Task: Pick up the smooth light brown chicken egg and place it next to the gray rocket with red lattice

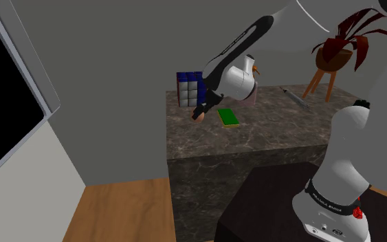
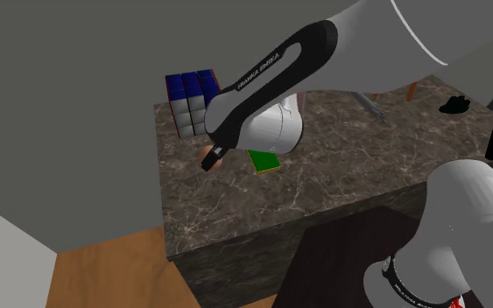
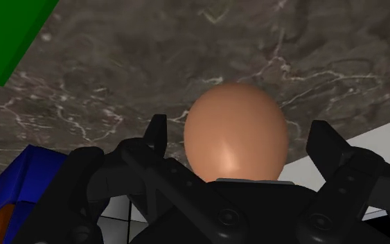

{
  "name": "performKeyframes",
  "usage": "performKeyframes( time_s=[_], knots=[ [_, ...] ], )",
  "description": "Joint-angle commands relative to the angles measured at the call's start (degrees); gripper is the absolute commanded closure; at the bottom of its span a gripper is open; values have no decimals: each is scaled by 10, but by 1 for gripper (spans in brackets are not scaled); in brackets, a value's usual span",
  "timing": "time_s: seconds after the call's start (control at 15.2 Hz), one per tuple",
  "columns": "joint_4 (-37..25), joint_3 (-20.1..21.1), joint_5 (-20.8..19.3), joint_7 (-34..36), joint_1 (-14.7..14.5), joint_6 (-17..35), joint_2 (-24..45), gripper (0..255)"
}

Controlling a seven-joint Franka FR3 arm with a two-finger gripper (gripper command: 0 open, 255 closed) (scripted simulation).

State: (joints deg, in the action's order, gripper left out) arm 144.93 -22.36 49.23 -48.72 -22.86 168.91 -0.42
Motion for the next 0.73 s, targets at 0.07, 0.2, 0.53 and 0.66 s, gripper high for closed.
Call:
performKeyframes(
  time_s=[0.07,0.2,0.53,0.66],
  knots=[
    [-3,1,15,-12,-1,1,6,0],
    [-3,1,15,-12,-1,1,6,0],
    [-3,1,15,-12,-1,1,6,255],
    [-3,1,15,-12,-1,1,6,255]
  ],
)
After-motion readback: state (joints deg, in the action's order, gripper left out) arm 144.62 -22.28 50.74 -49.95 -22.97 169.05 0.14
